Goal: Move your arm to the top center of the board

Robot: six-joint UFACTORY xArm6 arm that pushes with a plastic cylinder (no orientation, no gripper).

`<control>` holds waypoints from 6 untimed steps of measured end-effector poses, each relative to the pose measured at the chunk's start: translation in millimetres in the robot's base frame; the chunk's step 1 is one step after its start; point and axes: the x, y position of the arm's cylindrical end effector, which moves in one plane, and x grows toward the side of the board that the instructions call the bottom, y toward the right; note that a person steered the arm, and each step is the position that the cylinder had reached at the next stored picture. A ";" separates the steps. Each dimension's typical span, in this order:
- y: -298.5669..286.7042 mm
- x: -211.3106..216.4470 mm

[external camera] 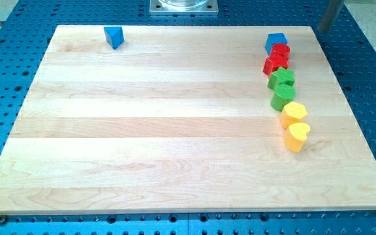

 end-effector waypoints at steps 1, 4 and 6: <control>-29.2 -8.5; -192.5 -7.4; -335.7 -7.2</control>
